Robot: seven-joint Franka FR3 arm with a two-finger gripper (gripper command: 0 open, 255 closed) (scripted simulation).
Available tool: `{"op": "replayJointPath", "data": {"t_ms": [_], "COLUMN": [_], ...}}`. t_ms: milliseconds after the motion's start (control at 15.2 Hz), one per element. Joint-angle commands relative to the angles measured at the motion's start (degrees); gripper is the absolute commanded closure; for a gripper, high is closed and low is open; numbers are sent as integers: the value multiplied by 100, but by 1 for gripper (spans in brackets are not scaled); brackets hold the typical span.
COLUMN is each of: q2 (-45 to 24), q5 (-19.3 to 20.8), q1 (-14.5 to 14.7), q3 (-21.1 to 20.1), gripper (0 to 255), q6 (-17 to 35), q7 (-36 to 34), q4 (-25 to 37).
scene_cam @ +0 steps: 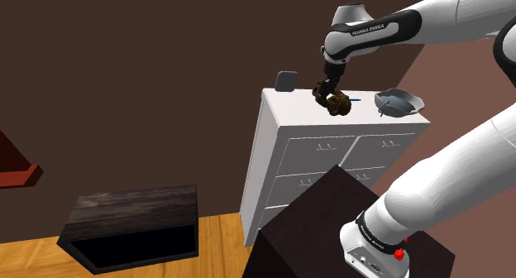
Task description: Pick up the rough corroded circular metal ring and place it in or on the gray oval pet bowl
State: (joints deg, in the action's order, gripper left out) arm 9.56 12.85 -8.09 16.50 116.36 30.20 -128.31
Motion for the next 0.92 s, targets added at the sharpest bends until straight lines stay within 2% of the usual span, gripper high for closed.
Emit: {"op": "replayJointPath", "data": {"t_ms": [0, 594, 660, 858], "q2": [-56, -71, -71, -72], "q5": [7, 9, 9, 9], "q1": [-14, -17, -17, -17], "q3": [23, 29, 29, 29], "gripper": [0, 0, 255, 255], "q6": [167, 212, 212, 212], "q7": [4, 4, 4, 4], "q4": [-107, -136, -136, -136]}}
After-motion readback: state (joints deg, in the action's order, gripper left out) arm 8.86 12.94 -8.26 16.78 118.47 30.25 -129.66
